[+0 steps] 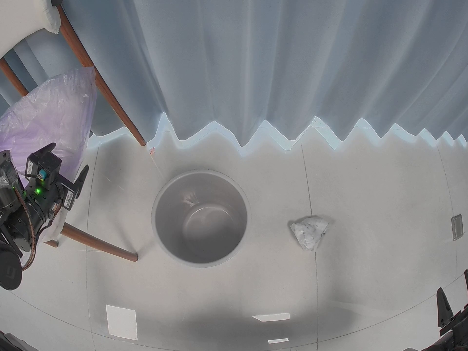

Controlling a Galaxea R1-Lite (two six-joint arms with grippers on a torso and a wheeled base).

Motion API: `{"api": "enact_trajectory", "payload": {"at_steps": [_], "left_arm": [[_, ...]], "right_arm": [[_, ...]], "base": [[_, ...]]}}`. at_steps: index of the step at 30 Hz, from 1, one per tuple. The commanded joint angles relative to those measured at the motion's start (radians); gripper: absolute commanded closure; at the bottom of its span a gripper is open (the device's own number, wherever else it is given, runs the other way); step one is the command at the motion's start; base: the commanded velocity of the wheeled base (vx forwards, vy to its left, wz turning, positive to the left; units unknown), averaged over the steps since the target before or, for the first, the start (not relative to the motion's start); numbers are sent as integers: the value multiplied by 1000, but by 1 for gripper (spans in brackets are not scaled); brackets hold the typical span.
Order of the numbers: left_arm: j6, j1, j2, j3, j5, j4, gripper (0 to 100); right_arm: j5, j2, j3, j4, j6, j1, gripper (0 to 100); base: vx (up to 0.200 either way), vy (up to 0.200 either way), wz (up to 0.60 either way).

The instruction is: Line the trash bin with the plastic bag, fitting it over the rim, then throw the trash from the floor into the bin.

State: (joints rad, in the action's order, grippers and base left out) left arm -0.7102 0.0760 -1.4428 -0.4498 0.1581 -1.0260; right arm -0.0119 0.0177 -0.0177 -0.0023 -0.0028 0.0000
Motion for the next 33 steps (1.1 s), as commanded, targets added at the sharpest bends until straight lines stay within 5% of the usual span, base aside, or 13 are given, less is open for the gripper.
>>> {"api": "enact_trajectory", "payload": {"at_steps": [1,9,19,33], "left_arm": [[-2,-27,-5,-3,1,0,100],[35,-53,8,-18,-3,0,100],[351,1,65,-49,-18,1,100],[637,24,120,-26,-223,-51,100]], "right_arm": [[0,-18,18,1,0,0,0],[0,-18,18,-1,1,0,0],[0,-18,18,-1,0,0,0],[0,-18,18,-1,0,0,0]], "base": [[0,0,0],[0,0,0],[0,0,0],[0,0,0]]}}
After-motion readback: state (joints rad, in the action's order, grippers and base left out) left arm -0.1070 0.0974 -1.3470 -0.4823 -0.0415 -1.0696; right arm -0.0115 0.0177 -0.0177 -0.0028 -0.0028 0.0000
